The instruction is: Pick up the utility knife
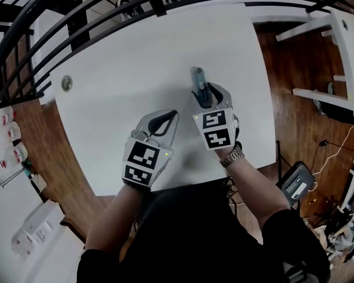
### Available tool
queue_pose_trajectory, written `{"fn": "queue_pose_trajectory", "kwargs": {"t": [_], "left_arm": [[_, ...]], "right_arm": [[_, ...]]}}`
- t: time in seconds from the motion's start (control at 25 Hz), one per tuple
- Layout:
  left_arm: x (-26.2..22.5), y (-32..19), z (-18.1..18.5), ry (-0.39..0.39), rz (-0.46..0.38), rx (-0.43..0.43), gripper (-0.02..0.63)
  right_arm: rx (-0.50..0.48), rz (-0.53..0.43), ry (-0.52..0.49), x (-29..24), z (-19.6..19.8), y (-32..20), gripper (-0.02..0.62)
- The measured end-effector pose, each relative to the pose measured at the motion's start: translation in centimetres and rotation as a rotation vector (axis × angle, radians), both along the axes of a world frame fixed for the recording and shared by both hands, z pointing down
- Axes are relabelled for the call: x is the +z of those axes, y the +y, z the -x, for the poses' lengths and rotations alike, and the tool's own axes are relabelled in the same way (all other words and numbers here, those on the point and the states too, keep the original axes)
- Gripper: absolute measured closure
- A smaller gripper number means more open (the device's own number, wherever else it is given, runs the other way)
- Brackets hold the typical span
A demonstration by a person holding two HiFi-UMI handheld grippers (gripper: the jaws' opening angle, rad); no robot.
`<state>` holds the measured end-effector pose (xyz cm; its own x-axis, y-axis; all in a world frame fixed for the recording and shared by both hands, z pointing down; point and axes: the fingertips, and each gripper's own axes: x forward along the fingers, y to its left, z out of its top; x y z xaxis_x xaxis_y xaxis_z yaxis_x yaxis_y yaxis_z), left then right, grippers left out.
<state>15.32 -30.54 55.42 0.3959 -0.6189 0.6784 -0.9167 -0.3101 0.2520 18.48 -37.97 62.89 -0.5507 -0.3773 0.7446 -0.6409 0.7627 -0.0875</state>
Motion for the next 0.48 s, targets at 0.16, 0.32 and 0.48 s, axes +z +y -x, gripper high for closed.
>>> {"fn": "queue_pose_trajectory", "kwargs": {"t": [0.16, 0.32, 0.48], "left_arm": [[0.1, 0.0, 0.0, 0.0, 0.007, 0.004, 0.589], [-0.1, 0.1, -0.1, -0.002, 0.004, 0.009, 0.589], [-0.7, 0.6, 0.0, -0.007, -0.008, 0.015, 0.589]], "right_arm": [[-0.001, -0.022, 0.034, 0.3, -0.2, -0.3, 0.421], [0.005, -0.016, 0.035, 0.2, -0.5, -0.3, 0.46], [0.003, -0.02, 0.004, -0.9, -0.5, 0.5, 0.463]]}}
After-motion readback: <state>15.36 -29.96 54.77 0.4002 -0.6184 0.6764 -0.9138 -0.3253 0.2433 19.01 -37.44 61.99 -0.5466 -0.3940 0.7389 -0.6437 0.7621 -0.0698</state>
